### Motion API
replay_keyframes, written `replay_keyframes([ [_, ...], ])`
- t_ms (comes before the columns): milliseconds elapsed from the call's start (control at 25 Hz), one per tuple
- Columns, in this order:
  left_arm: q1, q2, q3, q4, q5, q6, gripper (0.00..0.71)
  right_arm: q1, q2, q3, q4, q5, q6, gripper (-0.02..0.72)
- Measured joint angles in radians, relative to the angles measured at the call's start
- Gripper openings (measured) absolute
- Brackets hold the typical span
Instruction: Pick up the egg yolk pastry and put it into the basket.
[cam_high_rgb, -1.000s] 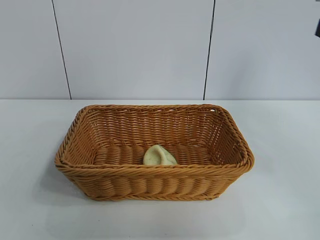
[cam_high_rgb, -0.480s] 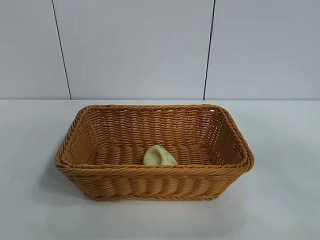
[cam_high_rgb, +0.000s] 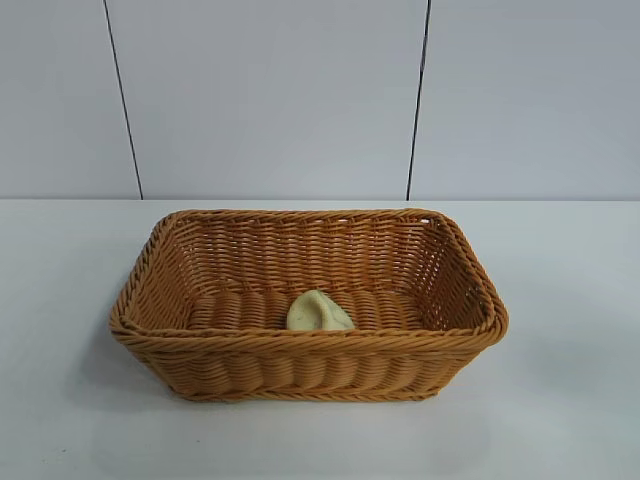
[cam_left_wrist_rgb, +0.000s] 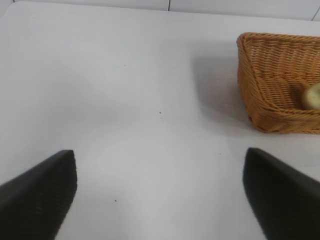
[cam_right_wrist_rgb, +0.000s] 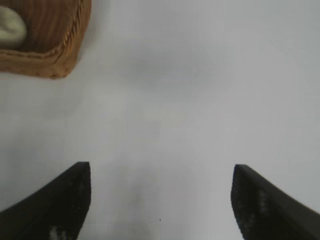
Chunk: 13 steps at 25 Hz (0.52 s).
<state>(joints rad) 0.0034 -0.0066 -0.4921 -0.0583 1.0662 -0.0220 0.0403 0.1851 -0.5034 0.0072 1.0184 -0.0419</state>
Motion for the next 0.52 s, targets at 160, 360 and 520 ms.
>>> replay_keyframes([
  [160, 0.000, 0.000, 0.000, 0.000, 0.000, 0.000, 0.696, 0.000, -0.150, 0.003, 0.000, 0.001, 0.000, 0.536],
  [360, 0.000, 0.000, 0.000, 0.000, 0.000, 0.000, 0.696, 0.000, -0.189, 0.004, 0.000, 0.002, 0.001, 0.536],
  [520, 0.000, 0.000, 0.000, 0.000, 0.000, 0.000, 0.696, 0.000, -0.192, 0.004, 0.000, 0.002, 0.004, 0.536],
])
